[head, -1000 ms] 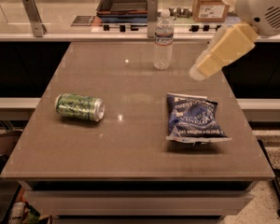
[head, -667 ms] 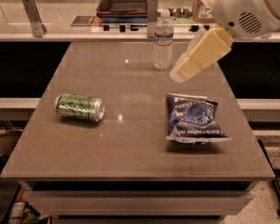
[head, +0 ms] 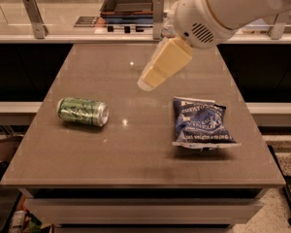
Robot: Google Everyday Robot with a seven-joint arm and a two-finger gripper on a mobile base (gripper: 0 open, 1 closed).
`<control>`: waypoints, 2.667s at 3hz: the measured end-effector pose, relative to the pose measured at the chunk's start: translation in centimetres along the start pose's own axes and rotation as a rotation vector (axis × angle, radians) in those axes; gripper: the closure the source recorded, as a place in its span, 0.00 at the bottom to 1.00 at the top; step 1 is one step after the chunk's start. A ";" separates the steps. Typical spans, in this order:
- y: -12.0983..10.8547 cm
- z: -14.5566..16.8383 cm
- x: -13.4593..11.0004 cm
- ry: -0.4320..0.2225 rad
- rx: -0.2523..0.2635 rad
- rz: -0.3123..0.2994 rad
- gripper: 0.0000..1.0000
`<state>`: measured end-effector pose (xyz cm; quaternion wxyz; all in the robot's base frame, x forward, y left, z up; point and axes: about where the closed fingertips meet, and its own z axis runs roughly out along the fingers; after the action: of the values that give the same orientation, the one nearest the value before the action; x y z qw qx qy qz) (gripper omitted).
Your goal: Place green can upright
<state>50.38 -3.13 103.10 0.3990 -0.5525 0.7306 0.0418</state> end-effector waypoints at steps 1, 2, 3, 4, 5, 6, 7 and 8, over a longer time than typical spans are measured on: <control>1.2 2.9 -1.9 0.068 -0.009 -0.023 0.00; 2.2 5.9 -3.3 0.165 -0.022 -0.064 0.00; 3.8 8.0 -4.1 0.233 -0.063 -0.108 0.00; 5.3 9.5 -4.4 0.275 -0.113 -0.132 0.00; 5.4 9.5 -4.4 0.277 -0.115 -0.134 0.00; 5.2 10.3 -4.6 0.269 -0.128 -0.133 0.00; 5.5 13.9 -4.6 0.222 -0.188 -0.121 0.00; 6.3 16.8 -4.0 0.198 -0.256 -0.100 0.00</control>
Offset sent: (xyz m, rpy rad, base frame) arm 0.0312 0.0937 -0.0574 -0.3132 0.1006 -0.0105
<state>54.36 10.87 91.81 0.2533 -0.6358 0.7266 0.0600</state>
